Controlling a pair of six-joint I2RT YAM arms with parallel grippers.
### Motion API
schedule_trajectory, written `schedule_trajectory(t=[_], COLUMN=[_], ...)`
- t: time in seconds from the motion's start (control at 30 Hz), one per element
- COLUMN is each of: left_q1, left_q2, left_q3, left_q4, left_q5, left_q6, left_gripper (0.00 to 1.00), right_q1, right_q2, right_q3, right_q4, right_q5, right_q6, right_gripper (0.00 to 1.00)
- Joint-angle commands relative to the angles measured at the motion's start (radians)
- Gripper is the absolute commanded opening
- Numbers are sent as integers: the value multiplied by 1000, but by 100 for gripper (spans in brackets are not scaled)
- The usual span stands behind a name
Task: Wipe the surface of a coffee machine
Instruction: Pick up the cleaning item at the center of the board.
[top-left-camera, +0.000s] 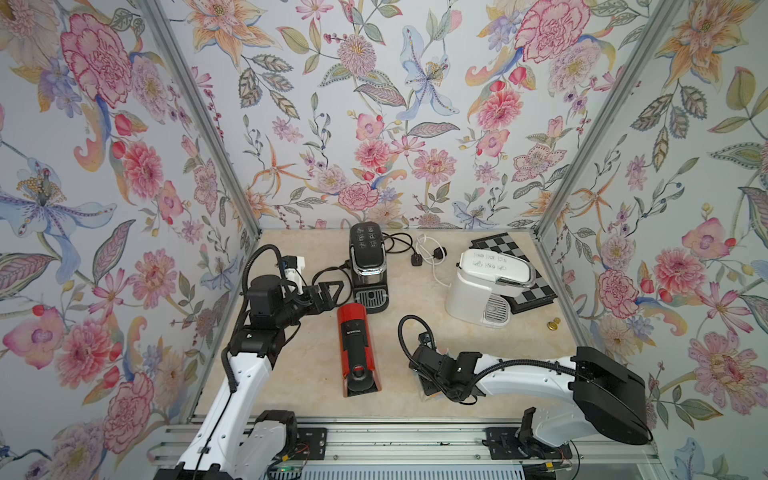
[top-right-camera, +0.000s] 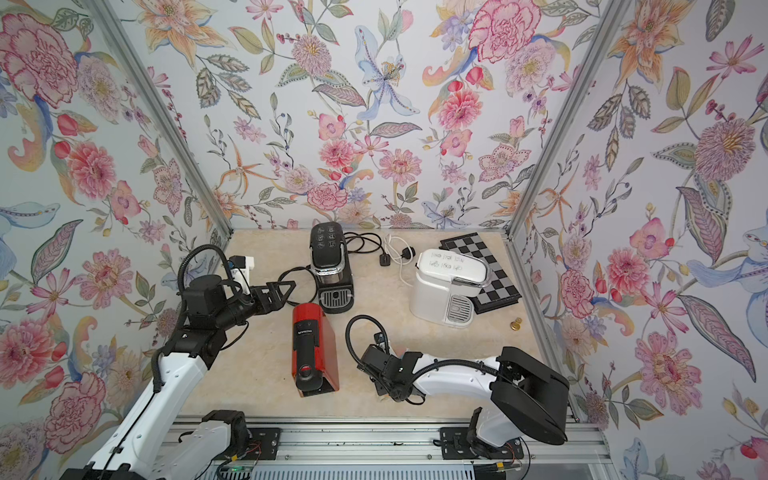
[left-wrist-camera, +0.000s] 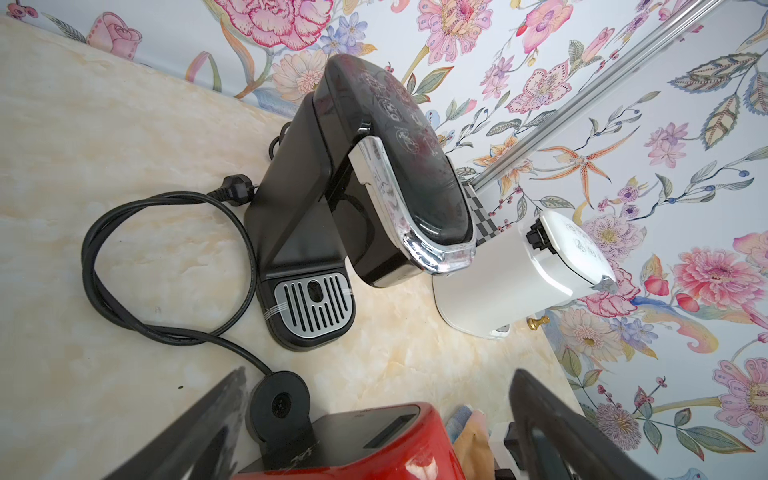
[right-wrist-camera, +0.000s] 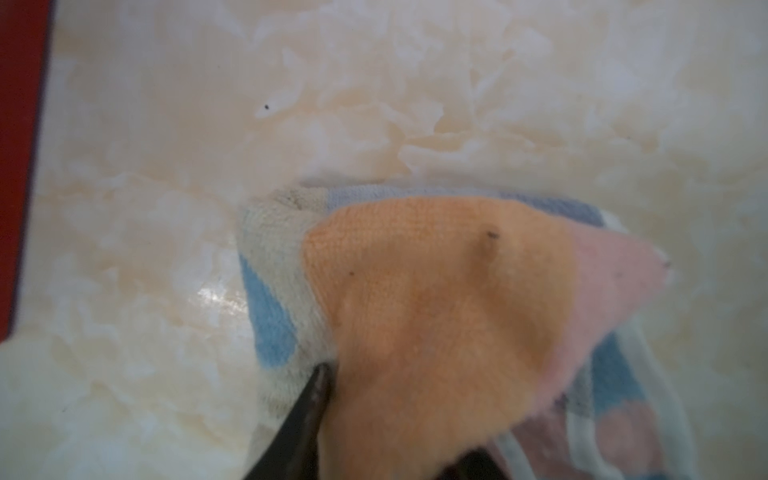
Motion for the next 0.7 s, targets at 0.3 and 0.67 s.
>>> schedule_trajectory(t=[0.3, 0.67], left_q1=[13, 15], left_q2=[-80, -106], left_q3=[-53, -93], left_q4=[77, 75], left_q5=[18, -17], left_q6=[5, -15], left_gripper=[99, 99], right_q1=[-171, -435], right_q2=[-247, -359], right_q3=[-2, 53], right_q4=[59, 370], right_q5=[-327, -1037], right_q6=[-272, -235], right_gripper=[0, 0])
